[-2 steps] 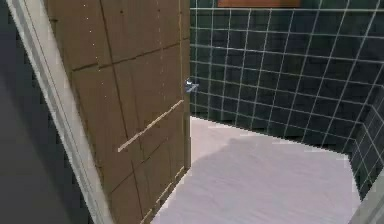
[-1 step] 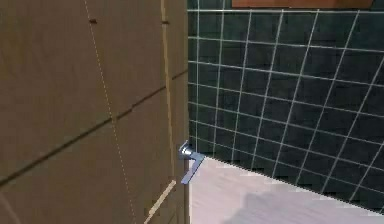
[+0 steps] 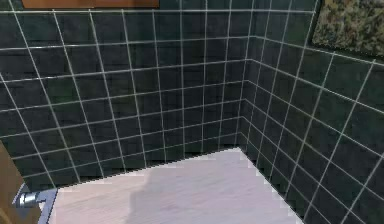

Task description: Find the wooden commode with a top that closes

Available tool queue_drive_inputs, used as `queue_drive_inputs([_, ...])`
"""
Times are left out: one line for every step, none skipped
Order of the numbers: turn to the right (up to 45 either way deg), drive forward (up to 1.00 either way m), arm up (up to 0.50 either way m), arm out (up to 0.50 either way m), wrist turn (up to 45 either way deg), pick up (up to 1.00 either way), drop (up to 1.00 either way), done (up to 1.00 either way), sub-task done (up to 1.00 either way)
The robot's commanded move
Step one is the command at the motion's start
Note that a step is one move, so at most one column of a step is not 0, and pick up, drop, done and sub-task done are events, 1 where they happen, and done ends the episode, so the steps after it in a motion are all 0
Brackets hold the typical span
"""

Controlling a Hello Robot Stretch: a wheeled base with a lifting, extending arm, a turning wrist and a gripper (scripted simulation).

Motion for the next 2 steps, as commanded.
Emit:
queue_drive_inputs([0.0, 0.8, 0.0, 0.0, 0.0, 0.0, 0.0, 0.0, 0.0])
queue_drive_inputs([-45.0, 0.0, 0.0, 0.0, 0.0, 0.0, 0.0, 0.0, 0.0])
